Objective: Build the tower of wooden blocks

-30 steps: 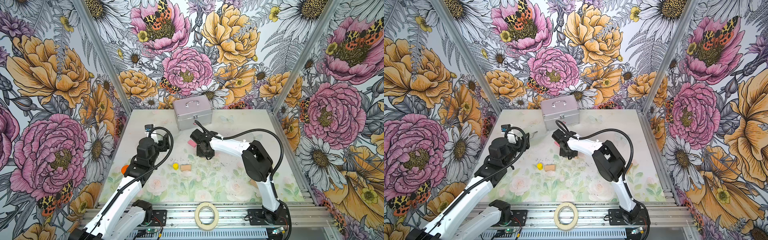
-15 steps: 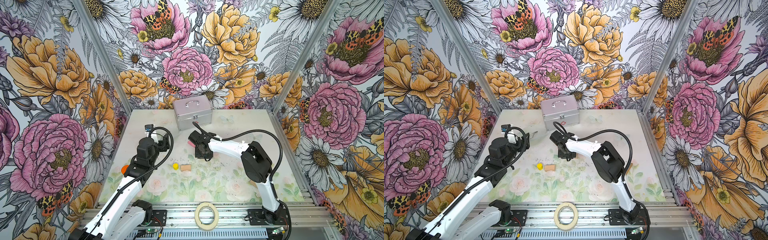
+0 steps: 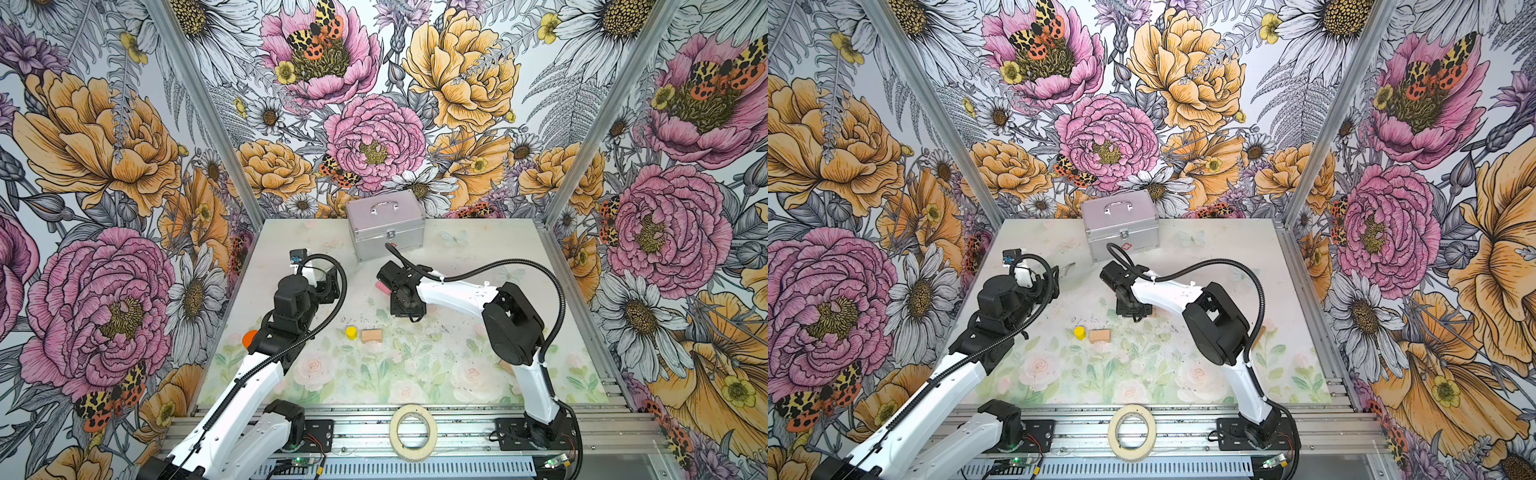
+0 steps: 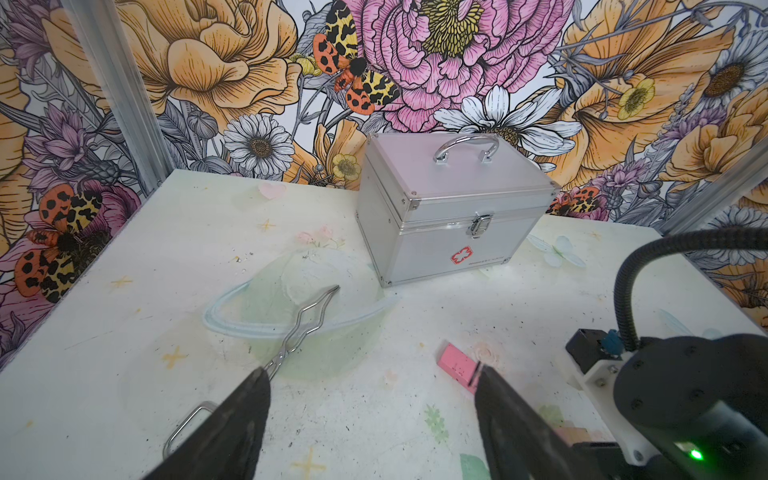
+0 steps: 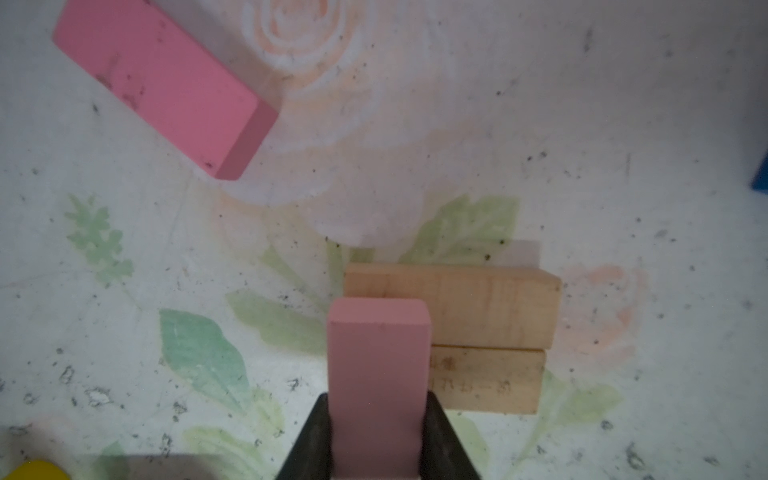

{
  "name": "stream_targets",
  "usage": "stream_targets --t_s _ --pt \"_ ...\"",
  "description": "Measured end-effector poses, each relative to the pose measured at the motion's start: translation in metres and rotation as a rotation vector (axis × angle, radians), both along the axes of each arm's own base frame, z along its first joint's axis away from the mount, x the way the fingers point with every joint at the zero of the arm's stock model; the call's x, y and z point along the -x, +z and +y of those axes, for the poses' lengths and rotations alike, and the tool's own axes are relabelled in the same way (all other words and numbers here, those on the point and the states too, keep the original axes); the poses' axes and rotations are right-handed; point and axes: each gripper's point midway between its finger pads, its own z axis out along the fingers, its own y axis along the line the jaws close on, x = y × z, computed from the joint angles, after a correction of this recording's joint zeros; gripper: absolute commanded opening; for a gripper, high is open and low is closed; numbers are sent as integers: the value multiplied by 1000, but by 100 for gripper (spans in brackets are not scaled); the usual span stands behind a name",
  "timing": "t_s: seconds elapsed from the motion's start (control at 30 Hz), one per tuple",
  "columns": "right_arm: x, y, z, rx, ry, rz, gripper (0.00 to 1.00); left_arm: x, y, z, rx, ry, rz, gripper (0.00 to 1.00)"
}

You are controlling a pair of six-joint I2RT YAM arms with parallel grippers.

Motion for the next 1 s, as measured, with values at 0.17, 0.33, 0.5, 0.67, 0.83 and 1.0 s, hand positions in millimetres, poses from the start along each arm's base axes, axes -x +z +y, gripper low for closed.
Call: stream_targets --t_s 0.17,0.33,0.5,0.67,0.83,1.0 --pt "-3 4 2 -9 -2 -9 0 0 -1 0 -1 0 2 78" --pt "-13 6 -6 -12 -28 -16 0 0 -2 0 -1 0 3 78" --pt "-18 6 -11 -10 -44 -18 0 0 -2 0 -1 0 3 79" --pt "-18 4 -12 -7 -44 -16 0 0 -2 0 -1 0 3 79" --pt "-17 4 -10 -7 -39 -16 0 0 -2 0 -1 0 3 79" --pt "-16 4 -9 -7 -38 -16 0 0 -2 0 -1 0 3 79"
